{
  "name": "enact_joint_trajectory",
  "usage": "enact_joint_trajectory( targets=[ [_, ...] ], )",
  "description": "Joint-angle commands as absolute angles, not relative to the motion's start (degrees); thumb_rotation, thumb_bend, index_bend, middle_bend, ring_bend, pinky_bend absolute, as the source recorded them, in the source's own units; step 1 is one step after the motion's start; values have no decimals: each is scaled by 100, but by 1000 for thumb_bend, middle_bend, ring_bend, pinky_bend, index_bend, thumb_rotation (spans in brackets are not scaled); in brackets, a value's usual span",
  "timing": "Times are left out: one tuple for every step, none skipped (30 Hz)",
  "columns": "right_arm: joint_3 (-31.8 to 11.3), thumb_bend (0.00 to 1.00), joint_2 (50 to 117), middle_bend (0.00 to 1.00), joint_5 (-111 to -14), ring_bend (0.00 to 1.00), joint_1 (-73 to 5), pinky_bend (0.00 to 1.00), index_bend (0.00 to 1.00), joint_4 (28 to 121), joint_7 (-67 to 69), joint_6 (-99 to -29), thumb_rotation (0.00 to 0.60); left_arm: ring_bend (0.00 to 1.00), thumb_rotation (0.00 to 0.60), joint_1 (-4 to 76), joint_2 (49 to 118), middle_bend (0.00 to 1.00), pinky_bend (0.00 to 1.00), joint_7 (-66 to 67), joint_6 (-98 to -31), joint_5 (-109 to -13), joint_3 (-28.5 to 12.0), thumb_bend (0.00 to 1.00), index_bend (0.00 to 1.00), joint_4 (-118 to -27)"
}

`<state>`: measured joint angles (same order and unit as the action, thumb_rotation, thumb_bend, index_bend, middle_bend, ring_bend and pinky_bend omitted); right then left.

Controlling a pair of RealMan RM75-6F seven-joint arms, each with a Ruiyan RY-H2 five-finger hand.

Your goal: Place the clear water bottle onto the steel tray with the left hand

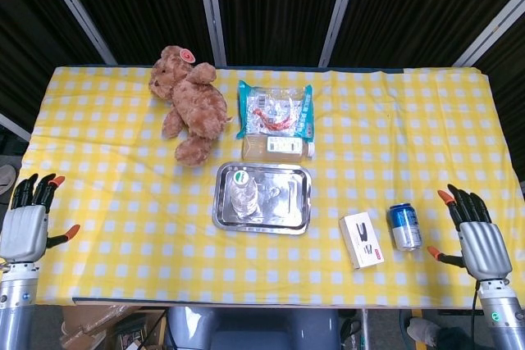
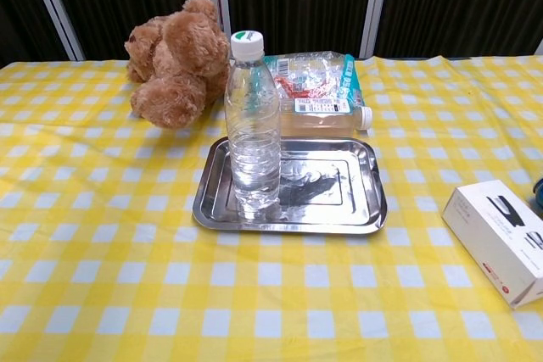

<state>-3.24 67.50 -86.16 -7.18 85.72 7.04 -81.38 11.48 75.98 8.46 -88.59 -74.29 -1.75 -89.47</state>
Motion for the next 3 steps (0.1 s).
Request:
enact_joint_trajectory(
  targets=[
    [-354,50,6810,0,-8618,0,-709,0,111,8496,690,-8191,600,0,600,1058,7511,99,0,739,-8843,-7509,-145,140,145,-9015],
    [-359,50,6822,0,-8603,0,-710,0,111,8479,684,-8184,600,0,600,1033,7488,99,0,699,-8842,-7520,-146,140,144,-9028],
    [-361,49,6828,0,-8593,0,-713,0,111,8465,680,-8174,600,0,600,1007,7465,99,0,651,-8842,-7531,-148,140,144,-9037]
  ],
)
